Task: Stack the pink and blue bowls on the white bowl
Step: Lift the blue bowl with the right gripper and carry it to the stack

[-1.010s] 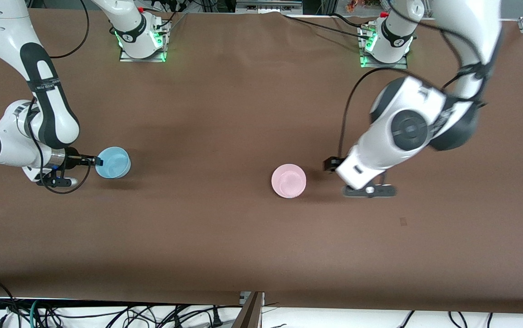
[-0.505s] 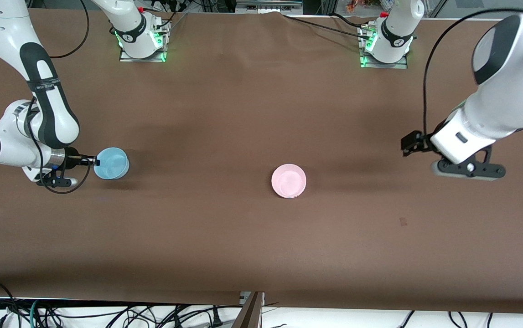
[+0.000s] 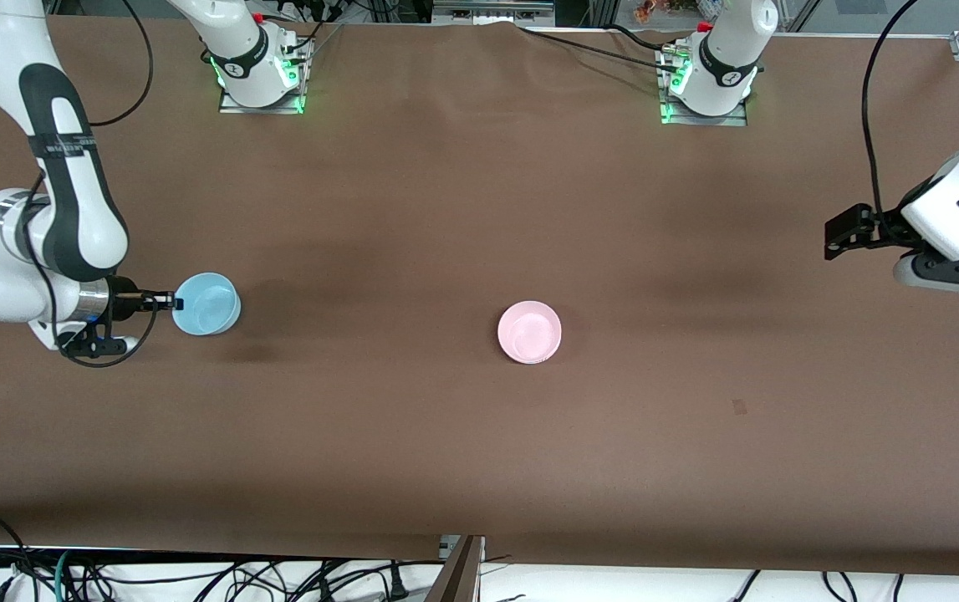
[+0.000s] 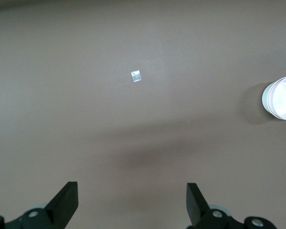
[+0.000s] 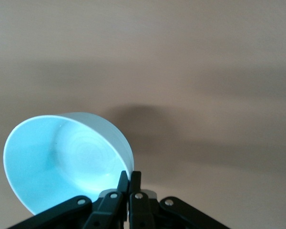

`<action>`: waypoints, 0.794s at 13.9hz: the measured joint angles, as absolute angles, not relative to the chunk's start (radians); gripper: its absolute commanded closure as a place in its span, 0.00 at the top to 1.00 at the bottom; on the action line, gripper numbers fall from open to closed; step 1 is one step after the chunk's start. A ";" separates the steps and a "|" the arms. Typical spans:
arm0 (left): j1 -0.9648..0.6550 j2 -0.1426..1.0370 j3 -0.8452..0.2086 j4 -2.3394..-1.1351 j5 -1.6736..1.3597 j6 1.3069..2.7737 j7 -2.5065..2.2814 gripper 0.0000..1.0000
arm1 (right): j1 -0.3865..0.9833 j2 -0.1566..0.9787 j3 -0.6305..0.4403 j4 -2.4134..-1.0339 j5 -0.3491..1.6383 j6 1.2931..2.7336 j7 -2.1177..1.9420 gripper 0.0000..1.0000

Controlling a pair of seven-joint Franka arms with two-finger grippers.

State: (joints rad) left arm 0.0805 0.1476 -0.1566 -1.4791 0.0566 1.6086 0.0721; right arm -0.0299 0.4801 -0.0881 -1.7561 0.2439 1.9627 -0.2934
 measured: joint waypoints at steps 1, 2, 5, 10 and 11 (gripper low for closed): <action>0.071 0.119 -0.153 -1.515 0.057 1.640 0.072 1.00 | -0.028 0.476 -0.069 -1.718 0.260 1.923 -0.293 0.00; 0.061 0.090 -0.147 -1.554 0.056 1.664 0.072 1.00 | -0.025 0.475 -0.050 -1.689 0.272 1.895 -0.293 0.00; 0.003 0.034 -0.088 -1.624 0.056 1.689 0.072 1.00 | 0.017 0.475 -0.005 -1.648 0.306 1.857 -0.236 0.00; -0.027 0.029 -0.067 -1.633 0.056 1.695 0.072 1.00 | 0.182 0.476 0.010 -1.629 0.386 1.872 0.020 0.00; -0.027 0.029 -0.067 -1.633 0.056 1.695 0.072 1.00 | 0.218 0.476 0.010 -1.627 0.392 1.890 0.073 0.00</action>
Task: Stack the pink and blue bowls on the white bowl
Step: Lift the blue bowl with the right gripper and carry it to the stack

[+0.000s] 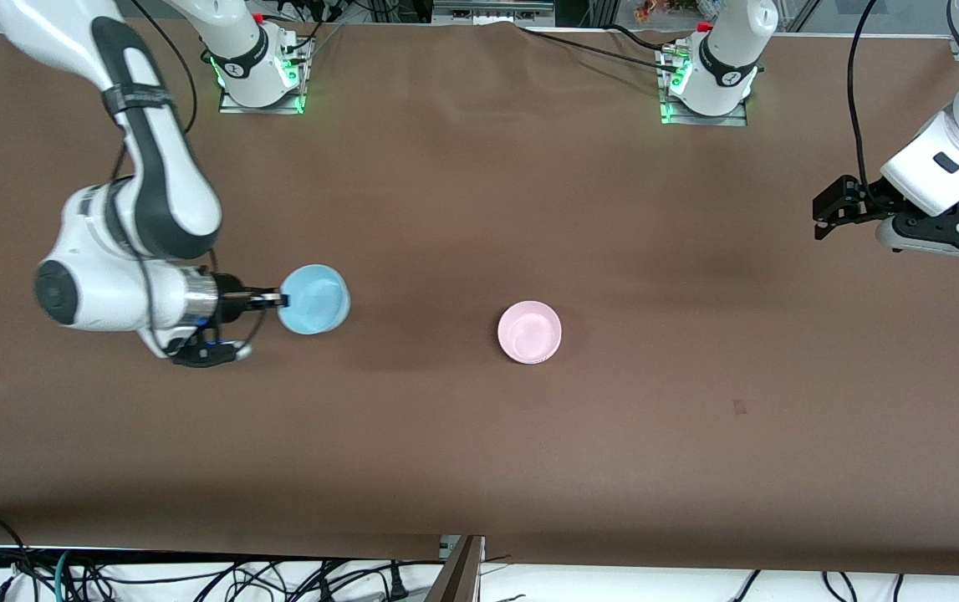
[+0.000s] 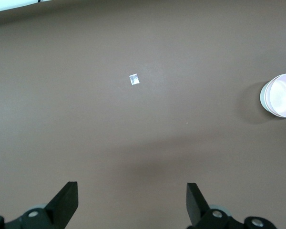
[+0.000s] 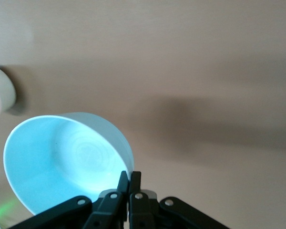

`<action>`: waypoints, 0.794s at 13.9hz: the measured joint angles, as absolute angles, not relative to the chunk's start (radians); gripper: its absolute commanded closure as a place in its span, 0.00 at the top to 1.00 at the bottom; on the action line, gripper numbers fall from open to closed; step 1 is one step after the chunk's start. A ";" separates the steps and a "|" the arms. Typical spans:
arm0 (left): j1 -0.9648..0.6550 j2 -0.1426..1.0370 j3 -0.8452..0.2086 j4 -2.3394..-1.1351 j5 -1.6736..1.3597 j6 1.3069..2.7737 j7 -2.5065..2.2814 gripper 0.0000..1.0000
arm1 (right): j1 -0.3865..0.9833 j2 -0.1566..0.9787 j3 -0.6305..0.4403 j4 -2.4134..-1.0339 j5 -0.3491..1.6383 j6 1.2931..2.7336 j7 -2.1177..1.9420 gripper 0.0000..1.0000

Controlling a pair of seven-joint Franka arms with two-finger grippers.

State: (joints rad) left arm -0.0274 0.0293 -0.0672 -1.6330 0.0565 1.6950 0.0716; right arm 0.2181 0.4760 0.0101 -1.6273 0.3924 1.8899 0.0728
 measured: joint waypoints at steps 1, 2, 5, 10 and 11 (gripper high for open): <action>-0.027 0.029 -0.067 -1.633 0.056 1.695 0.072 1.00 | 0.252 0.477 0.011 -1.627 0.395 1.915 0.126 0.00; -0.027 0.029 -0.066 -1.633 0.056 1.695 0.072 1.00 | 0.285 0.479 0.011 -1.627 0.395 1.947 0.176 0.00; -0.027 0.029 -0.064 -1.633 0.055 1.695 0.060 1.00 | 0.402 0.504 0.014 -1.627 0.397 2.086 0.353 0.00; -0.026 0.030 -0.054 -1.635 0.021 1.675 0.040 1.00 | 0.581 0.612 0.019 -1.551 0.398 2.259 0.680 0.00; -0.026 0.030 -0.052 -1.636 0.011 1.668 0.033 1.00 | 0.597 0.641 0.030 -1.513 0.398 2.278 0.734 0.00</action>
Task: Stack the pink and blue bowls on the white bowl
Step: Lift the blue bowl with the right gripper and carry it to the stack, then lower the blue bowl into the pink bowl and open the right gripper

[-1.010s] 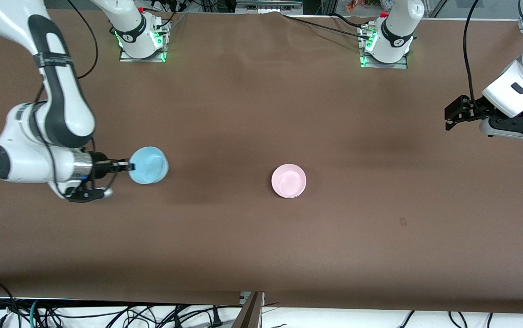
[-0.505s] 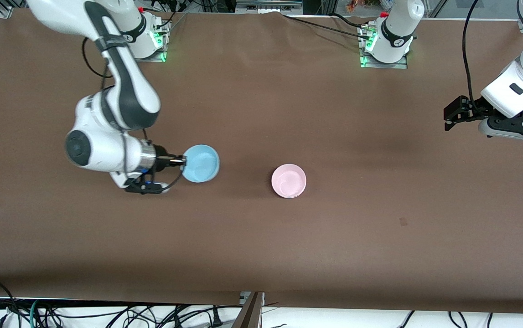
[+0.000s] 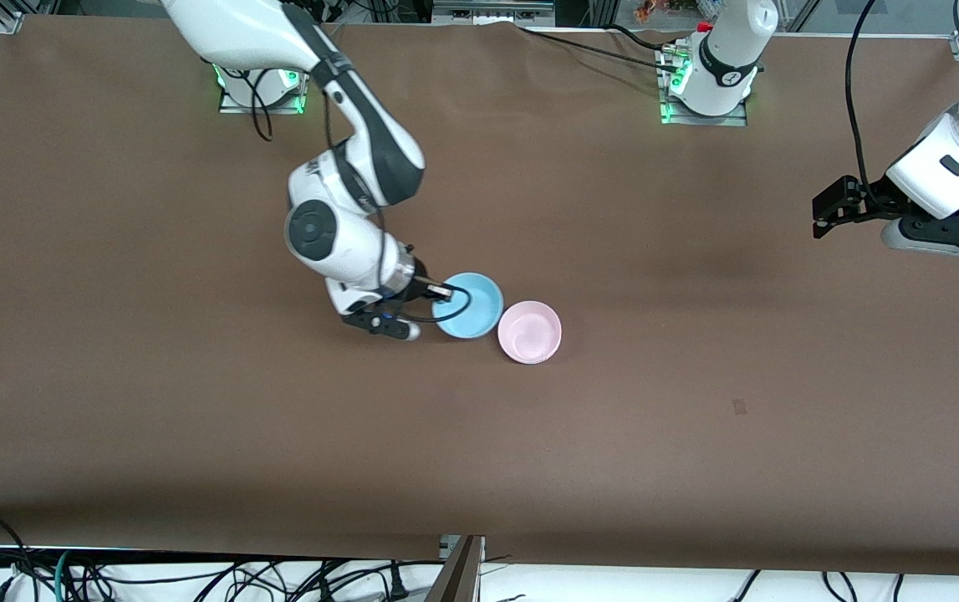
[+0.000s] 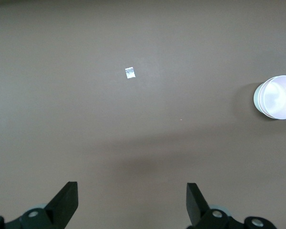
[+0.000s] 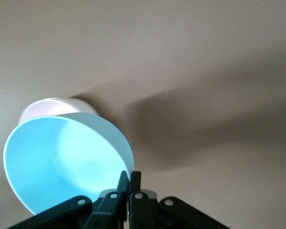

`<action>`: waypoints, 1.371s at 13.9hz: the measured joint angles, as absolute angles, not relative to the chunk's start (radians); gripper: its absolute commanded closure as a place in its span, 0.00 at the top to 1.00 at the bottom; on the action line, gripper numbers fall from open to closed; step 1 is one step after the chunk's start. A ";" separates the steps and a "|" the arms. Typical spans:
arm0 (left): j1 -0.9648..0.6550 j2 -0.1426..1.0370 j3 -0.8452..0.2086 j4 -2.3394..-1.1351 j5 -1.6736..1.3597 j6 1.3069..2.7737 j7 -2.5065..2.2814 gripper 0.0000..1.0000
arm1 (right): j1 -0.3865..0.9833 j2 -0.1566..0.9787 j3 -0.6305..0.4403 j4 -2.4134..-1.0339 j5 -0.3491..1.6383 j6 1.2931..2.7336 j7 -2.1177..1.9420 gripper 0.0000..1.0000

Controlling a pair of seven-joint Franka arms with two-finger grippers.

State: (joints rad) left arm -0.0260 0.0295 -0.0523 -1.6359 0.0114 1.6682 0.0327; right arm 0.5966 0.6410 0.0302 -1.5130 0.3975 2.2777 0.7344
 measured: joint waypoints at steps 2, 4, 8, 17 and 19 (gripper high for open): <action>-0.026 0.029 -0.052 -1.636 0.004 1.664 0.010 1.00 | 0.610 0.692 0.059 -1.459 0.398 2.341 0.812 0.00; -0.026 0.029 -0.052 -1.636 0.003 1.658 0.003 1.00 | 0.611 0.722 0.082 -1.440 0.398 2.389 0.849 0.00; -0.026 0.029 -0.052 -1.636 0.003 1.650 0.001 1.00 | 0.623 0.765 0.109 -1.437 0.398 2.490 0.876 0.00; -0.026 0.029 -0.052 -1.636 0.003 1.650 0.001 1.00 | 0.637 0.805 0.109 -1.436 0.393 2.555 0.881 0.00; -0.026 0.029 -0.052 -1.636 0.003 1.650 0.001 1.00 | 0.639 0.813 0.109 -1.436 0.391 2.560 0.881 0.00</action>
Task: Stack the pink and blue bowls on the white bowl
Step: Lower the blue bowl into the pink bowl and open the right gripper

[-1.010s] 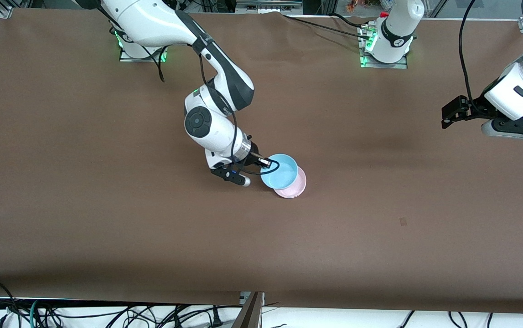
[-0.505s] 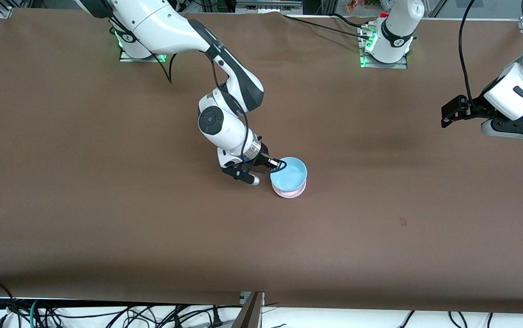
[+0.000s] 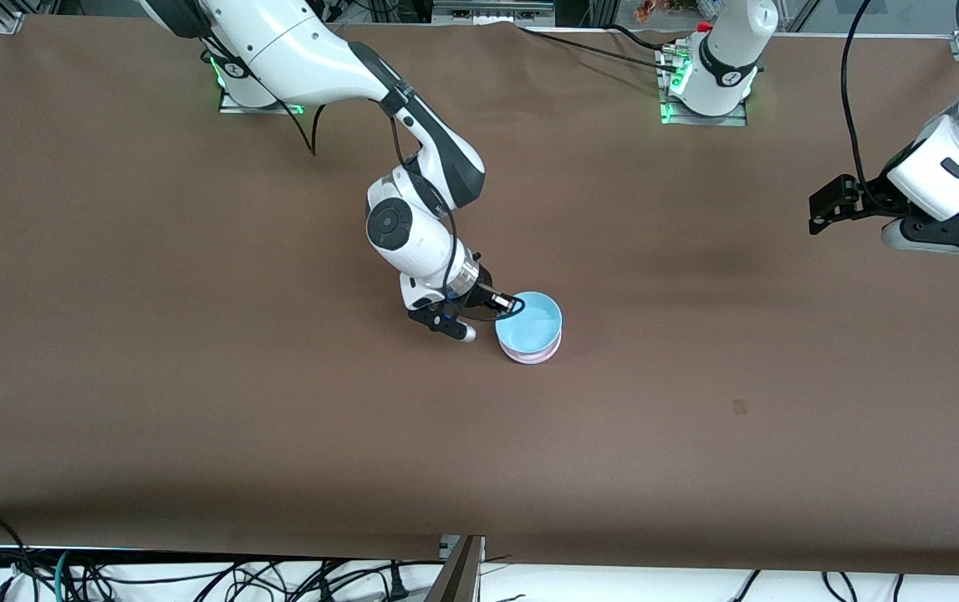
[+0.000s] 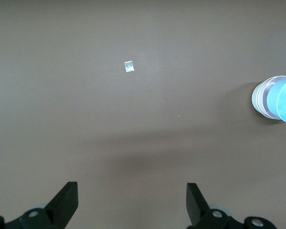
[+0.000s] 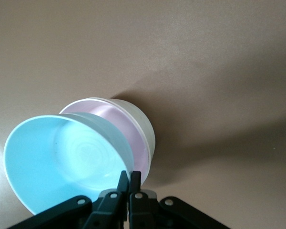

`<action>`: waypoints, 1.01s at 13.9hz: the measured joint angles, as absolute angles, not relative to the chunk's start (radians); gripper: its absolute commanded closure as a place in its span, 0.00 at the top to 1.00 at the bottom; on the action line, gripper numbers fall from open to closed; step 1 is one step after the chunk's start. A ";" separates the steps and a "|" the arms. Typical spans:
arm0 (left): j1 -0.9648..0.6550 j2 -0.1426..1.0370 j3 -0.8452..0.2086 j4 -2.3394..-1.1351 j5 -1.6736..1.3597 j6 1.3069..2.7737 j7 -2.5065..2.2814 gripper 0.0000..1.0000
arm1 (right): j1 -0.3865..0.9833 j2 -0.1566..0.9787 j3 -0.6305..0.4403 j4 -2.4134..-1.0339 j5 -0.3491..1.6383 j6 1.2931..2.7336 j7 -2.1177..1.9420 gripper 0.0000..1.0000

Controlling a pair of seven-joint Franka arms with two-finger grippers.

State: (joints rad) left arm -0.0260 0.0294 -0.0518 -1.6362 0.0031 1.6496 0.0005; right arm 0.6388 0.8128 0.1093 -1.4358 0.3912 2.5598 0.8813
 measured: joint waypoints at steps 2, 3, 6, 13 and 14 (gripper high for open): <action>-0.026 0.029 -0.052 -1.636 0.003 1.650 0.001 1.00 | 0.642 0.820 0.109 -1.436 0.391 2.565 0.881 0.00; -0.026 0.029 -0.052 -1.636 0.003 1.650 0.001 1.00 | 0.644 0.822 0.109 -1.436 0.391 2.567 0.881 0.00; -0.026 0.029 -0.052 -1.636 0.003 1.650 0.001 1.00 | 0.650 0.825 0.109 -1.436 0.391 2.571 0.881 0.00; -0.026 0.029 -0.052 -1.636 0.003 1.650 0.001 1.00 | 0.652 0.831 0.109 -1.436 0.390 2.578 0.881 0.00; -0.026 0.029 -0.052 -1.636 0.003 1.650 0.001 1.00 | 0.652 0.831 0.109 -1.436 0.388 2.578 0.881 0.00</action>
State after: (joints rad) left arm -0.0260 0.0294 -0.0518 -1.6362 0.0031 1.6496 0.0005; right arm 0.6518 0.8314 0.1092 -1.4357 0.3884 2.5784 0.8813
